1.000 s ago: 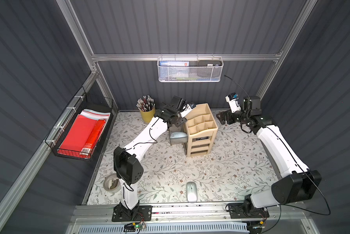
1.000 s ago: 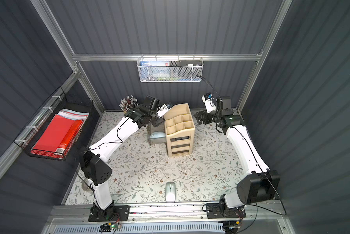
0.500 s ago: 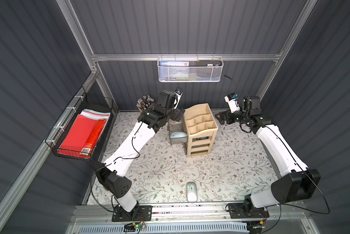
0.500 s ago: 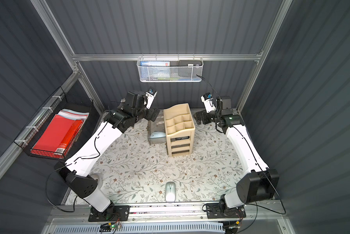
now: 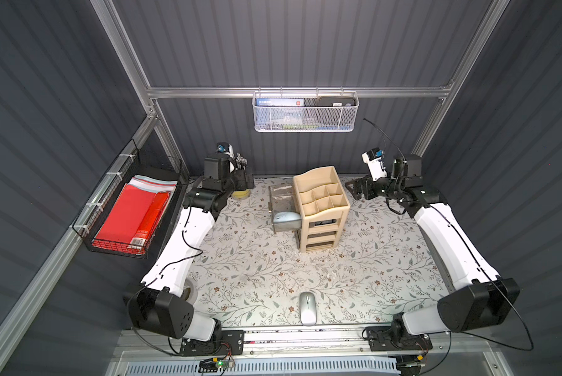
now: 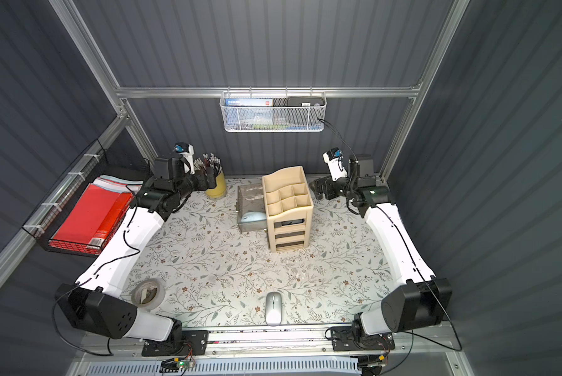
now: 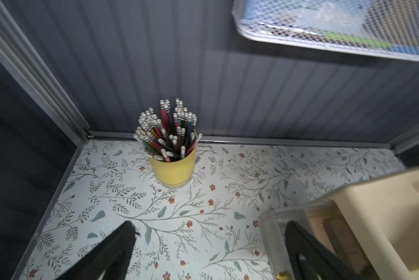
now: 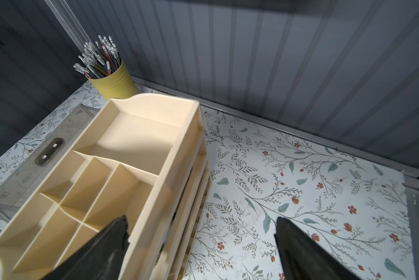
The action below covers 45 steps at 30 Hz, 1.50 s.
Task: Take the mice out of the drawer
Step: Adjust the storage box at the center of the board.
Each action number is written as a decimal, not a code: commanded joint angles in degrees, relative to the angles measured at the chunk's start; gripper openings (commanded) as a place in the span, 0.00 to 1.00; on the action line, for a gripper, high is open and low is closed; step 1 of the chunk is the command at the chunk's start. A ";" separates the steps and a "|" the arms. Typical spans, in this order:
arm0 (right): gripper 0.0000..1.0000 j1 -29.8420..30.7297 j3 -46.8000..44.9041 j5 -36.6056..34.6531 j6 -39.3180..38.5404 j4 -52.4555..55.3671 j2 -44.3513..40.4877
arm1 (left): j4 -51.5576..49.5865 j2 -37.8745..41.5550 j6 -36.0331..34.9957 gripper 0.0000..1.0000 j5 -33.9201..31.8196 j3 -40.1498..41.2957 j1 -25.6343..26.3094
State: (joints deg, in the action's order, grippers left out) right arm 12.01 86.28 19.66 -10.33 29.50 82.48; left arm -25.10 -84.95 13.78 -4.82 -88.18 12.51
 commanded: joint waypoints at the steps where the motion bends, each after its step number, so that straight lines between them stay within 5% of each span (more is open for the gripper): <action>1: 0.99 3.28 3.90 -0.38 0.85 -0.25 -1.31 | 2.22 -4.68 6.27 0.99 11.47 4.07 -1.41; 7: 0.96 12.88 15.03 -2.48 0.42 5.84 2.42 | 11.49 -9.60 10.21 0.99 24.28 12.02 -9.30; 14: 0.91 25.98 36.93 -4.35 0.40 19.18 18.64 | 22.63 -11.60 13.42 0.99 27.30 21.38 -10.78; 18: 0.84 30.98 53.27 -12.80 -0.72 29.64 31.49 | 26.59 -11.86 15.20 0.99 27.55 25.43 -11.27; 23: 0.63 32.54 54.86 -17.55 0.59 28.09 36.53 | 32.33 -14.27 17.08 0.99 31.75 28.93 -11.20; 33: 0.45 34.72 56.56 -26.42 0.32 31.07 45.80 | 36.90 -17.15 19.71 0.99 34.77 30.79 -10.60; 45: 0.45 32.79 32.36 -30.32 1.01 34.98 29.18 | 35.65 -16.87 18.92 0.99 32.14 30.34 -7.83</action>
State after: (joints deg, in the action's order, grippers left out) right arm 47.48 121.91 -8.21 -10.50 59.29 115.50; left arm 10.61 -101.41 32.86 28.53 -58.15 3.70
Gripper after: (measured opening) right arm 0.450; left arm 0.992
